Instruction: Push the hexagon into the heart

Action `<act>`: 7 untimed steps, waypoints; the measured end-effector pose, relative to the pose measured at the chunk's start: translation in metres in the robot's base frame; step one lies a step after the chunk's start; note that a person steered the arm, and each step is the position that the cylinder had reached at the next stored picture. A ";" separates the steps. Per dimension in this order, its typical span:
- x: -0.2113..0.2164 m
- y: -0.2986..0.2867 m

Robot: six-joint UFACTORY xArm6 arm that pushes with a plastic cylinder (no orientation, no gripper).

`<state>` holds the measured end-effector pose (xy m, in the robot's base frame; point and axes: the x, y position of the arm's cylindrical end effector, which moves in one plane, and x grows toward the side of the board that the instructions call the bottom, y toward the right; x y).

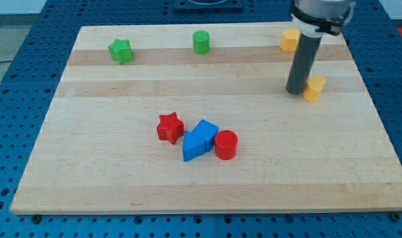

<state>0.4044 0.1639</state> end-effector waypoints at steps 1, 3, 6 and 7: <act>-0.027 -0.007; -0.079 -0.024; -0.153 -0.011; -0.153 0.026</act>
<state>0.2517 0.1903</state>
